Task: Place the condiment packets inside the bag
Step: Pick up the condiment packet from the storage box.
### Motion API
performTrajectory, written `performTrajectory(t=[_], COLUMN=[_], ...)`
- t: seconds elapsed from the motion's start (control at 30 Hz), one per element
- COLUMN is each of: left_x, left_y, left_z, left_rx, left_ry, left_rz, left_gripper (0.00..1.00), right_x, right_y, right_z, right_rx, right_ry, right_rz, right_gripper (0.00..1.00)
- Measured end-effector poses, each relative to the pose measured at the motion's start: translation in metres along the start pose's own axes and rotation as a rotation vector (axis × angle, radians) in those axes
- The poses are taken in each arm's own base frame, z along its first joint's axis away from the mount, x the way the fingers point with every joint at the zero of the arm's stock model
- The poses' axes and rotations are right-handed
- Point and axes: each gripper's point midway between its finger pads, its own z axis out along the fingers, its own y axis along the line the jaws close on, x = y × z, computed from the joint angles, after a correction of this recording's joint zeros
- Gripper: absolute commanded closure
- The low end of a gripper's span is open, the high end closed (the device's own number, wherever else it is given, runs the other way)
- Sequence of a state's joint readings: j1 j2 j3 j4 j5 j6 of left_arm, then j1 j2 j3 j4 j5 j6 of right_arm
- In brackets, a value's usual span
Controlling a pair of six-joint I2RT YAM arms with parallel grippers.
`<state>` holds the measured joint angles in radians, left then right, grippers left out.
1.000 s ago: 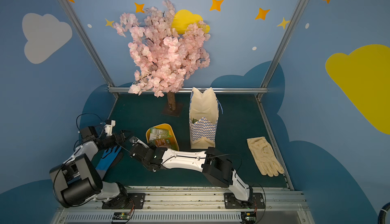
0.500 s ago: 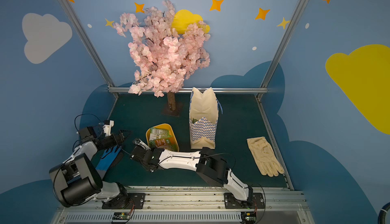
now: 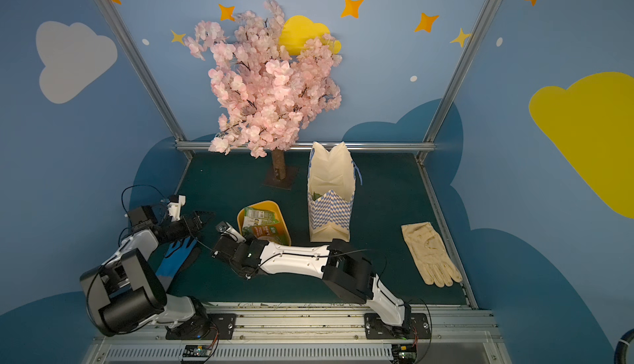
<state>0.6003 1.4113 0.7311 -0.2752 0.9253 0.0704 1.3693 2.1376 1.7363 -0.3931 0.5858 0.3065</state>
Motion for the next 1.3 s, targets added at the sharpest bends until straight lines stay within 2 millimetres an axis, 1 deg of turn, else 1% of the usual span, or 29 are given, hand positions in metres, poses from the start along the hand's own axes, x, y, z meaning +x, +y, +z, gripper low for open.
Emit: performTrajectory(t=[0.03, 0.23, 0.37, 0.47, 0.67, 0.77, 0.83, 0.93, 1.1, 1.27, 1.3], left_x=[0.000, 0.000, 0.000, 0.000, 0.000, 0.000, 0.000, 0.000, 0.000, 0.000, 0.000], left_y=[0.000, -0.001, -0.001, -0.001, -0.001, -0.001, -0.002, -0.002, -0.002, -0.002, -0.002], left_z=[0.000, 0.000, 0.000, 0.000, 0.000, 0.000, 0.000, 0.000, 0.000, 0.000, 0.000], left_rx=[0.000, 0.006, 0.007, 0.007, 0.008, 0.009, 0.010, 0.011, 0.014, 0.014, 0.014], left_ry=[0.000, 0.000, 0.000, 0.000, 0.000, 0.000, 0.000, 0.000, 0.000, 0.000, 0.000], left_rz=[0.000, -0.001, -0.001, -0.001, -0.001, -0.001, -0.001, -0.001, -0.001, -0.001, -0.001], left_gripper=[0.00, 0.00, 0.00, 0.00, 0.00, 0.00, 0.00, 0.00, 0.00, 0.00, 0.00], right_x=[-0.004, -0.048, -0.073, -0.080, -0.078, -0.085, -0.094, -0.113, -0.144, -0.169, -0.172], right_y=[-0.002, -0.028, -0.045, -0.054, -0.062, -0.067, -0.073, -0.087, -0.123, -0.161, -0.167], right_z=[-0.005, -0.057, -0.084, -0.092, -0.093, -0.102, -0.116, -0.145, -0.198, -0.244, -0.250], right_rx=[-0.001, -0.008, -0.017, -0.018, -0.021, -0.030, -0.039, -0.050, -0.048, -0.012, -0.005], right_ry=[-0.010, -0.129, -0.207, -0.238, -0.250, -0.275, -0.310, -0.382, -0.504, -0.605, -0.619], right_rz=[0.005, 0.068, 0.125, 0.150, 0.158, 0.161, 0.166, 0.184, 0.224, 0.261, 0.272], right_gripper=[1.00, 1.00, 1.00, 1.00, 1.00, 1.00, 1.00, 1.00, 1.00, 1.00, 1.00])
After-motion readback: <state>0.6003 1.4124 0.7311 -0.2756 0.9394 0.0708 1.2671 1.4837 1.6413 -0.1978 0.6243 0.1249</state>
